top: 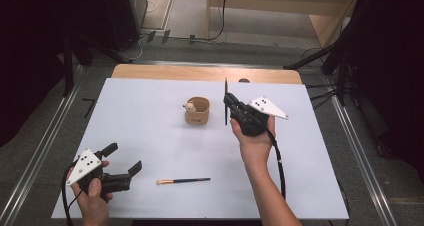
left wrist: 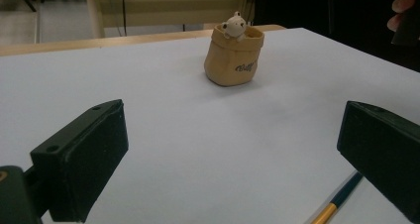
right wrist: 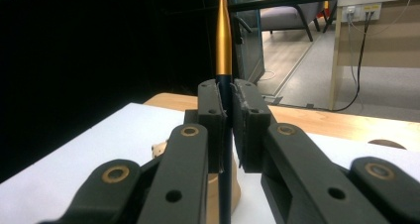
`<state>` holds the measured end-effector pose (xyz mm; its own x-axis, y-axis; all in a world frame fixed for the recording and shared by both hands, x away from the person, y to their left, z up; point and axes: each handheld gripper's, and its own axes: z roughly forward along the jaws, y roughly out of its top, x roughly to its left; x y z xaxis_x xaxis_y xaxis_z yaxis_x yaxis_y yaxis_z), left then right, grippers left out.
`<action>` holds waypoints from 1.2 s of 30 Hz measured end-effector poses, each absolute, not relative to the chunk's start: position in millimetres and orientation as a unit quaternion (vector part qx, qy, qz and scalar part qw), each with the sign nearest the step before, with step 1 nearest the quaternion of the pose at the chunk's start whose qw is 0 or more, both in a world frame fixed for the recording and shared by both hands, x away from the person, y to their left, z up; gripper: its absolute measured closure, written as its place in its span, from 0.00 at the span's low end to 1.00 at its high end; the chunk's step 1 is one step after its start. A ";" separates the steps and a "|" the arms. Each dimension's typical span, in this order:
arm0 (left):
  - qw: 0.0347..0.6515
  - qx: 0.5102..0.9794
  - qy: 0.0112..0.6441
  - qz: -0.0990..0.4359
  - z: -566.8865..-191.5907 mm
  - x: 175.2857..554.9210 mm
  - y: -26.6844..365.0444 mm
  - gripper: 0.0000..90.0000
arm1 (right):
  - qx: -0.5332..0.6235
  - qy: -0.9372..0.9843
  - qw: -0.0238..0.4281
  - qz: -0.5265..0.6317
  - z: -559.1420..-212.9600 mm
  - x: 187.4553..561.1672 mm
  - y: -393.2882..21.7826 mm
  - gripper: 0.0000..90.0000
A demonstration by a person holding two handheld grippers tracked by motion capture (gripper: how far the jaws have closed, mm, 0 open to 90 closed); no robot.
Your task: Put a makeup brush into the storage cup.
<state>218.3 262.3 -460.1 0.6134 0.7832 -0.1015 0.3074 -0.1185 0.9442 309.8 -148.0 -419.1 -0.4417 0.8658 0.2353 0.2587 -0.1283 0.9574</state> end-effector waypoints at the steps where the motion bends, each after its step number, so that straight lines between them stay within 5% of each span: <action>1: 0.543 0.716 0.381 0.219 -460.1 218.3 262.3 0.00 | 0.462 0.608 0.257 0.593 -418.1 311.0 -147.7 0.94; 36: 0.543 0.714 0.385 0.217 -461.0 217.8 264.9 0.00 | 0.447 0.597 0.253 0.616 -400.8 359.2 -128.1 0.94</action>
<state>217.8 264.9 -461.0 0.6092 0.7856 -0.1081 0.3133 -0.1133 0.9429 359.2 -128.1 -400.8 -0.4727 0.8456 0.2481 0.2211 -0.1586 0.9623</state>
